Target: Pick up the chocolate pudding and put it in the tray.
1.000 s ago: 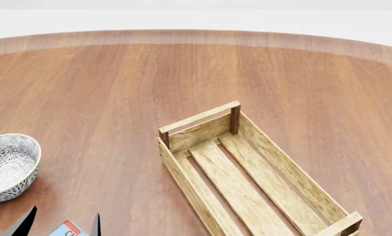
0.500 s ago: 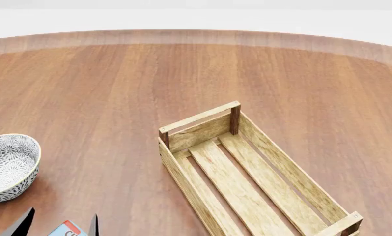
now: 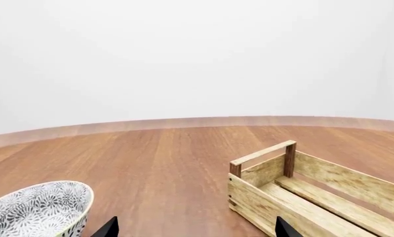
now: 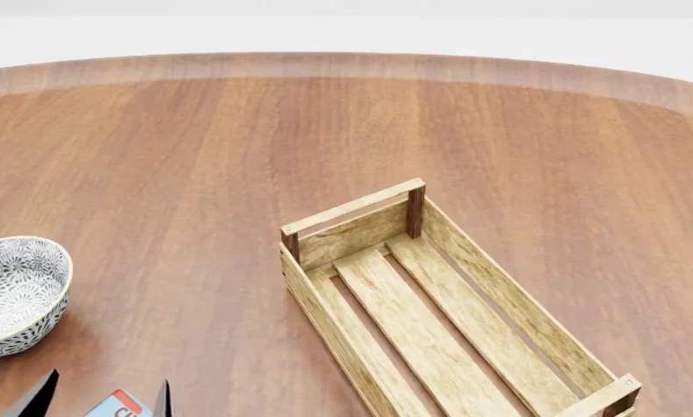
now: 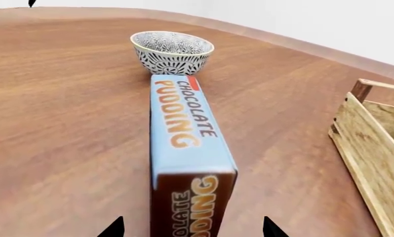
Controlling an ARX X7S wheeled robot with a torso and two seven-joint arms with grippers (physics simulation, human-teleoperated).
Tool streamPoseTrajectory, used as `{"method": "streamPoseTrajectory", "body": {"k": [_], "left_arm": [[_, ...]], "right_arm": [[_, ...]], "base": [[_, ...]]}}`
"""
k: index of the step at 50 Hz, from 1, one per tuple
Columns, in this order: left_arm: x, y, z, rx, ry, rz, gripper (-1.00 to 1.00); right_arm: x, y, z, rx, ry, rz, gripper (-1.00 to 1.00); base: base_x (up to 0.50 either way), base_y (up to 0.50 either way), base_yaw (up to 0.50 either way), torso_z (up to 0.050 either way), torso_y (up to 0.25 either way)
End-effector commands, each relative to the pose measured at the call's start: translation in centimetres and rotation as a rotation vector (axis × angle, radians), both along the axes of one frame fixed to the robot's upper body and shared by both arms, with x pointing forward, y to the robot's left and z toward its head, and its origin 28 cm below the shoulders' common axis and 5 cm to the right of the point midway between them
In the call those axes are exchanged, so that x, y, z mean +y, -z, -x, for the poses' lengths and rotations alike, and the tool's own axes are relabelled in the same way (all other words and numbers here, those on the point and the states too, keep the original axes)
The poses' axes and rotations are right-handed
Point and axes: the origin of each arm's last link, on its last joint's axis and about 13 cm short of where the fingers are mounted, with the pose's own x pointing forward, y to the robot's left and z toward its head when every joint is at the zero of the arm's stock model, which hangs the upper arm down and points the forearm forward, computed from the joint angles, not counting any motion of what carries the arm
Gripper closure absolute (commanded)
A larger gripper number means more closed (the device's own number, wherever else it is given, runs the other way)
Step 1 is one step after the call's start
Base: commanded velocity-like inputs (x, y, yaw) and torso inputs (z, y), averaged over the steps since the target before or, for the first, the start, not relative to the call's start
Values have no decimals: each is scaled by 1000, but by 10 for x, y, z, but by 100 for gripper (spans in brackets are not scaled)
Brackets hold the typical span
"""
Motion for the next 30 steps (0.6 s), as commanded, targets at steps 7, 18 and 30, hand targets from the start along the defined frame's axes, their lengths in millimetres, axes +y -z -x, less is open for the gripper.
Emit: {"method": "streamPoseTrajectory", "body": {"k": [7,18,30], "left_arm": [[1,-1,0,-2,-1,-1,-100],[0,0,0,-1,1,-1,-100],[0,0,0,2,2,-1,-100]], "right_arm": [[3,2,-7,15,2,2,-100],[4,4,-12,25,6,24,-100],[7,5,-15,26,0,40,-100]], "base": [[0,0,0,0,0],[0,0,0,0,0],[0,0,0,0,0]]}}
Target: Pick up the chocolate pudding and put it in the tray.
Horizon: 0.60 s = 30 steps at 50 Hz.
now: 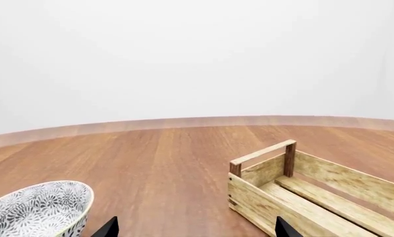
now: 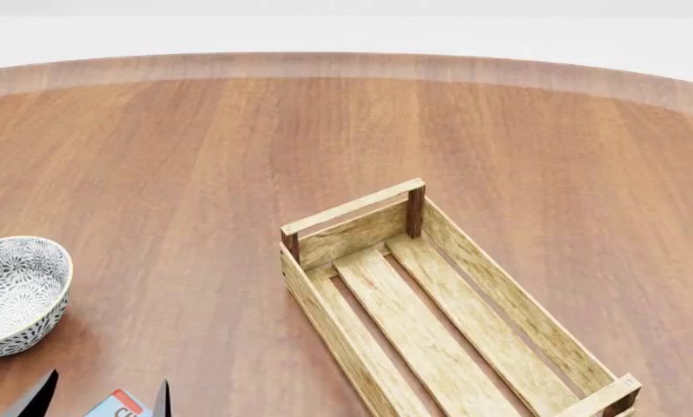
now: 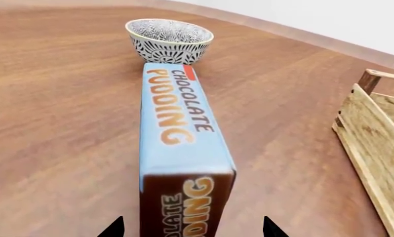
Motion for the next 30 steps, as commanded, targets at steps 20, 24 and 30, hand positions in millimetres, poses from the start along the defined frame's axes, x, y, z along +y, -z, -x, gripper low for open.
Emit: {"method": "streamPoseTrajectory", "body": {"k": [20,24,30], "left_arm": [[-1,5,0,9,5,0,-100],[-2,4,0,9,7,1,-100],[-2,4,-1,8,8,0,-100]], "right_arm": [[7,1,-4,6,-14,33,-100],[8,1,-5,7,-17,36,-100],[10,0,-7,8,-20,47,-100]], "base": [[0,0,0,0,0],[0,0,0,0,0],[0,0,0,0,0]]}}
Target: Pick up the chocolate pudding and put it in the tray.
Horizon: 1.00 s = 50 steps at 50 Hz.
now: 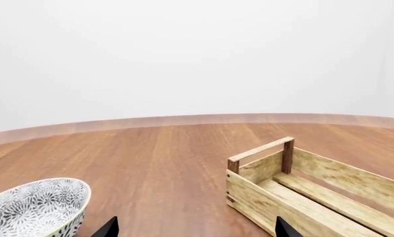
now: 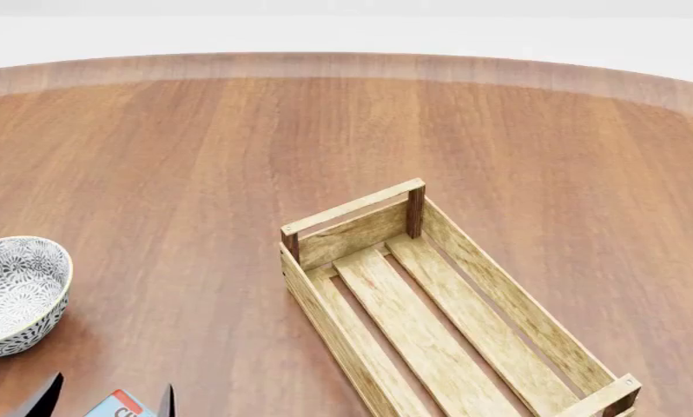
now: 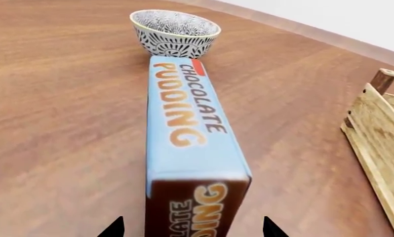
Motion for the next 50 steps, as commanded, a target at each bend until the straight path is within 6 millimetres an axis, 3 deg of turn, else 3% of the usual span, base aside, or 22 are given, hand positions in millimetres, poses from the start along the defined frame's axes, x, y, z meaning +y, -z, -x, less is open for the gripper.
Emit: {"method": "streamPoseTrajectory", "body": {"k": [1,47,48,50], "left_arm": [[0,0,0,1,2,-1,-100],[-2,2,0,5,12,2,-100],[-2,3,0,4,13,0,-100],[-2,2,0,4,12,-1,-100]], "right_arm": [[2,0,-3,2,-5,14,-100],[9,0,-12,-1,-7,60,-100],[9,0,-11,-3,-8,53,100],[9,-1,-10,-6,-6,49,100]], "base": [[0,0,0,0,0],[0,0,0,0,0],[0,0,0,0,0],[0,0,0,0,0]]}}
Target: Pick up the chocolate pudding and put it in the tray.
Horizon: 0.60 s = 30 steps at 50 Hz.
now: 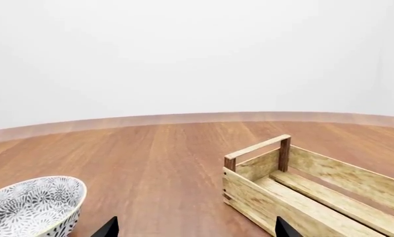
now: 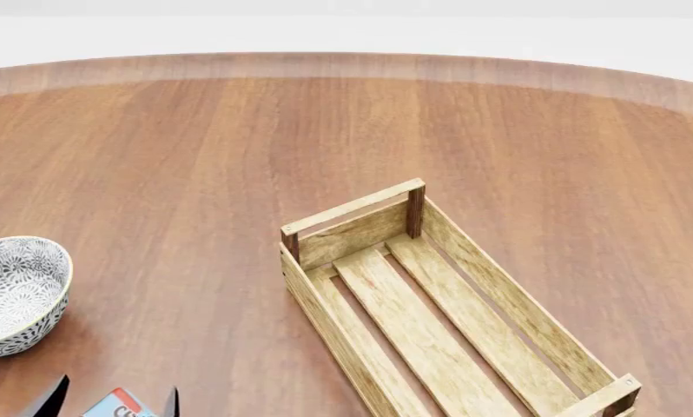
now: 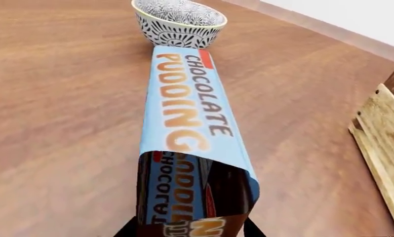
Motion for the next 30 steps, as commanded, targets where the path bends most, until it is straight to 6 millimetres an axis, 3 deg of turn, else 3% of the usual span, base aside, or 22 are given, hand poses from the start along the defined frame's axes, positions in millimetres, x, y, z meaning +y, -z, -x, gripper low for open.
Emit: {"method": "streamPoseTrajectory", "body": {"k": [1,30], "left_arm": [[-1,-1,1,-1,3,-2,-100],[1,0,2,-1,-4,-2,-100]], "right_arm": [[-1,0,0,-13,6,-3,100],[-17,-13,-2,-32,89,-84,100]], "base": [[0,0,0,0,0],[0,0,0,0,0]]}}
